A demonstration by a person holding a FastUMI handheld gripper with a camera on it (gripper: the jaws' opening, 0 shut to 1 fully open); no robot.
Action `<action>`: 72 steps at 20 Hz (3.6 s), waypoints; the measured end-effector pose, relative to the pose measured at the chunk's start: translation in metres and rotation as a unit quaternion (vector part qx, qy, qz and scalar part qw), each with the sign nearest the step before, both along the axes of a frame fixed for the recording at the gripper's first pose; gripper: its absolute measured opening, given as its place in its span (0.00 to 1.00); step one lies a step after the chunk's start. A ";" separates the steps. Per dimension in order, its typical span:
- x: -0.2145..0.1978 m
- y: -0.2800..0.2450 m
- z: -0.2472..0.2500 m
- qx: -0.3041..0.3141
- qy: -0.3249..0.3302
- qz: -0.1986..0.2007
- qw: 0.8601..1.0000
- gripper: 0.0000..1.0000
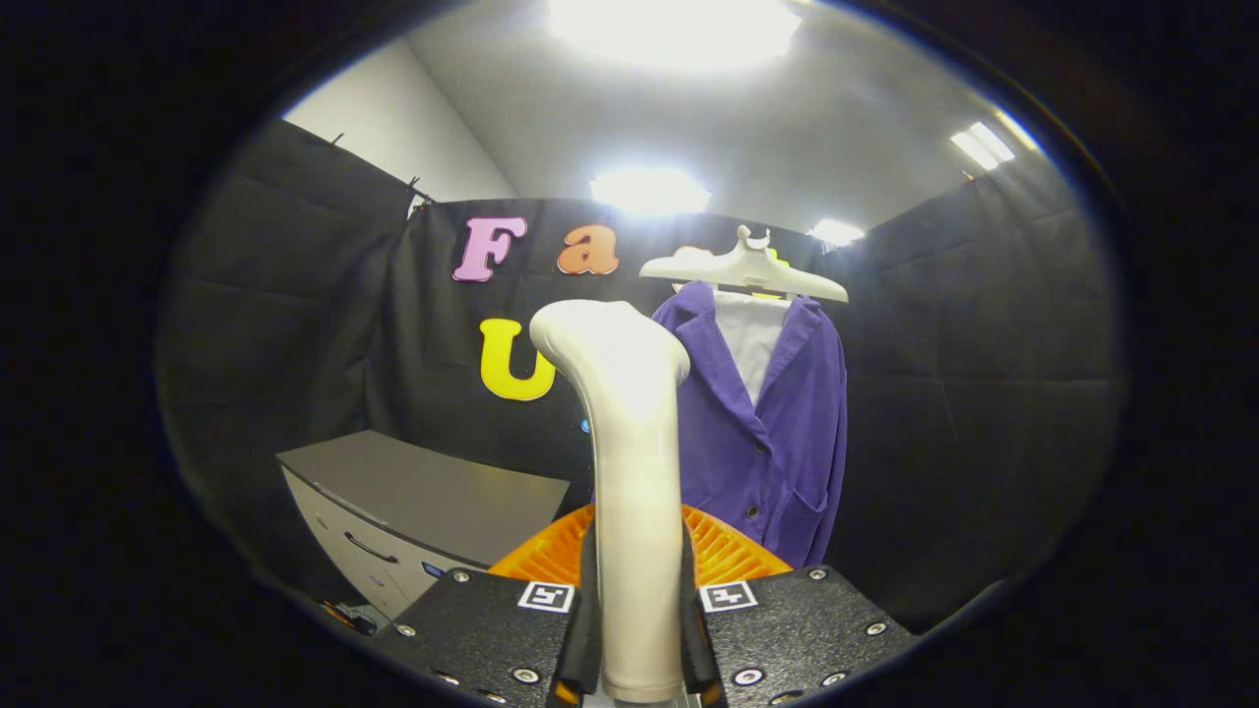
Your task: Iron the clothes twice with a garment steamer, once on the left side and once on the right side.
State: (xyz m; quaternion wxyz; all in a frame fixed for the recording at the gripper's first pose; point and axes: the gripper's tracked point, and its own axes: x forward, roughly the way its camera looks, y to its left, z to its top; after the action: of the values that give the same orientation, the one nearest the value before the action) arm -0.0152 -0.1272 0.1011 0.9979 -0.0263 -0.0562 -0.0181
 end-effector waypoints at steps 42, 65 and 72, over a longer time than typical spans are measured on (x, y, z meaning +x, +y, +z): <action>0.214 -0.073 -0.045 0.024 0.036 -0.219 0.975 0.32; 0.208 -0.062 -0.234 0.022 0.209 -0.218 0.953 0.32; 0.201 -0.059 -0.276 0.034 0.249 -0.216 0.944 0.32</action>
State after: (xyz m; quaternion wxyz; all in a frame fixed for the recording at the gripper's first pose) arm 0.1856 -0.1866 -0.1746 0.9525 -0.0079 0.2014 -0.2283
